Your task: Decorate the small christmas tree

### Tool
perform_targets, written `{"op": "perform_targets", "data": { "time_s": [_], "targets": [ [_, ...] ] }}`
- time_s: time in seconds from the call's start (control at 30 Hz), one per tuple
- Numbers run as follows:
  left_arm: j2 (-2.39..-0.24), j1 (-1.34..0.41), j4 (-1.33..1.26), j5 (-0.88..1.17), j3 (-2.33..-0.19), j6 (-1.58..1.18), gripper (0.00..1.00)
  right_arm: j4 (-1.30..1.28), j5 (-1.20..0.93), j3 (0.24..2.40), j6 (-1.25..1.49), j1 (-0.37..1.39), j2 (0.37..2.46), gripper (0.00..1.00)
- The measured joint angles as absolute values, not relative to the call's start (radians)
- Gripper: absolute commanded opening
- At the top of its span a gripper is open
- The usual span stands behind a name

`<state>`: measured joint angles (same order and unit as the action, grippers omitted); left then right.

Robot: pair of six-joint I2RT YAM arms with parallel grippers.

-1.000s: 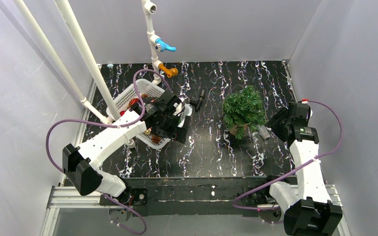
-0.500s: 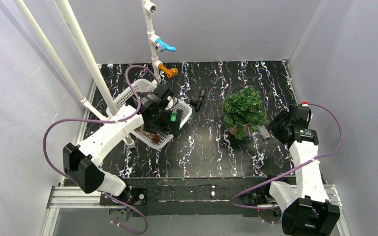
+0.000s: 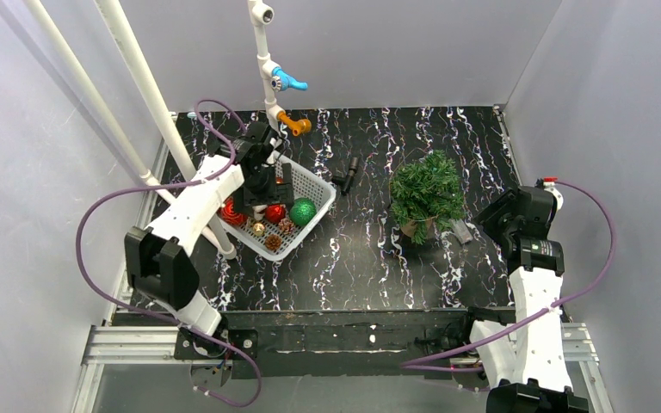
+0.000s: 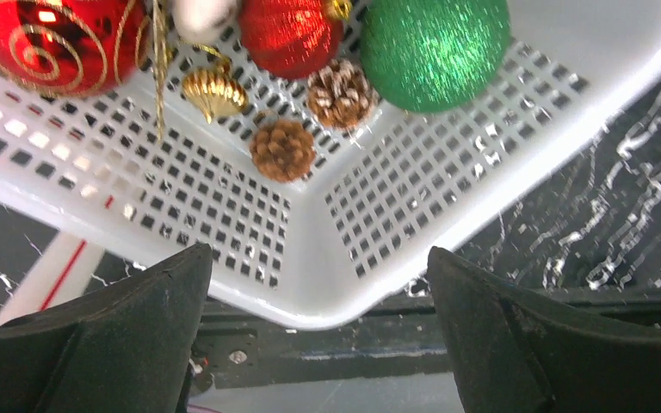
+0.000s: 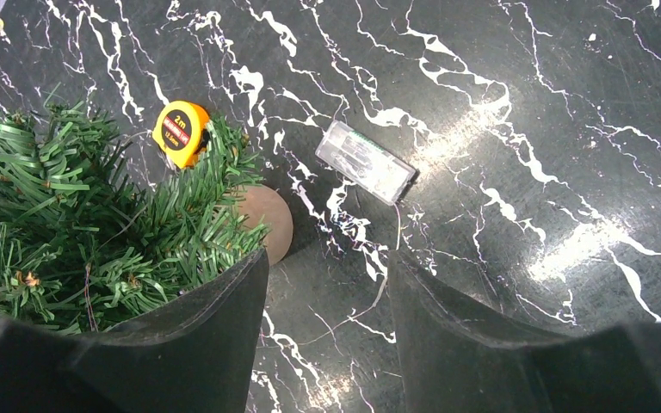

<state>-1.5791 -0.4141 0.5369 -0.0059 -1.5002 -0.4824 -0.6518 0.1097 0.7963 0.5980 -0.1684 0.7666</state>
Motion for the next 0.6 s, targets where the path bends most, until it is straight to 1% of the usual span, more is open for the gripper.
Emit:
{"op": "perform_targets", "data": {
  "time_s": [0.07,0.17,0.37,0.6],
  "targets": [
    [-1.619,-0.414,0.522,-0.043,-1.509,-0.479,0.84,-0.656,0.109,0.796,0.598,-0.168,0.763,0.61],
    [-1.686,-0.414,0.491,-0.091,-1.51,-0.47,0.78,-0.661,0.104,0.796,0.599,-0.168,0.76,0.61],
    [-1.828,-0.415,0.453,-0.147,-1.549,-0.461,0.76,-0.693,0.101,0.797,0.599,-0.168,0.732,0.61],
    [-1.901,-0.415,0.415,-0.179,-1.591,-0.449,0.75,-0.706,0.097,0.799,0.601,-0.168,0.726,0.6]
  ]
}}
